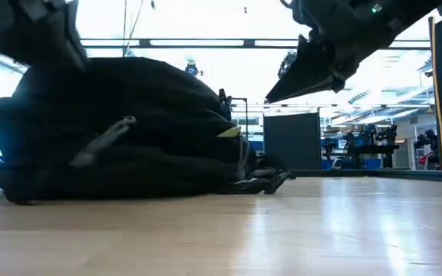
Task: Unpack backpack
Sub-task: Close the backpack
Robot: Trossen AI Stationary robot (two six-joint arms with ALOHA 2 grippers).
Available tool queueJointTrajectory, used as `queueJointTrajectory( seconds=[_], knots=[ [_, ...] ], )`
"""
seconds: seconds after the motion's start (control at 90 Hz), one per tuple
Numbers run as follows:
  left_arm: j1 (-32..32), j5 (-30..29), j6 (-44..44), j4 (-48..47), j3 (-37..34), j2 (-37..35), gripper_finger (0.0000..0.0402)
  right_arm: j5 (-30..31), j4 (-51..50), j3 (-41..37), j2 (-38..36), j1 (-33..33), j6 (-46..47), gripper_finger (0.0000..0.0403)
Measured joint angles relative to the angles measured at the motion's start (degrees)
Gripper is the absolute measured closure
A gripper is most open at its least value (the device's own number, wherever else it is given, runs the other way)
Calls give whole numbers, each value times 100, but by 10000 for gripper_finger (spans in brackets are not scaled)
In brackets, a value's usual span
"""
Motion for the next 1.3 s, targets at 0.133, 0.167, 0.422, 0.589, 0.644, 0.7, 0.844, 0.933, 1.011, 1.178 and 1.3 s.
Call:
queueJointTrajectory(
  seconds=[0.133, 0.167, 0.422, 0.589, 0.644, 0.7, 0.844, 0.933, 1.011, 1.178, 1.3],
  knots=[
    [-10, -331, 322, 265, 2, -22, 401, -387, 580, -3, 228, 0, -114, 402],
    [-10, -357, 396, 297, 2, -22, 401, -502, 750, 2, 302, 0, -195, 402],
    [-40, 43, 610, 201, 236, -20, 400, -1260, 1976, -2, 1121, -177, -590, 402],
    [-108, 502, 1002, 552, 411, -21, 391, -1736, 2652, 3, 1419, -387, -654, 395],
    [-107, 714, 1149, 663, 411, 27, 383, -1740, 2689, 2, 1416, -425, -654, 390],
    [-117, 954, 1334, 493, 416, 47, 374, -1741, 2700, 2, 1416, -439, -652, 384],
    [-257, 801, 411, -788, 816, 41, 360, -1752, 2776, 2, 1416, -417, -695, 367],
    [-313, 368, -97, -817, 941, 29, 359, -1759, 2778, 2, 1416, -413, -782, 354],
    [-306, 475, 196, -509, 877, 38, 356, -1754, 2804, 2, 1416, -415, -796, 342],
    [-311, 963, 843, 42, 487, 49, 316, -1754, 2804, 2, 1414, -372, -796, 314],
    [-306, 834, 791, -425, 444, 49, 267, -1756, 2848, 2, 1412, -328, -796, 293]
  ],
)
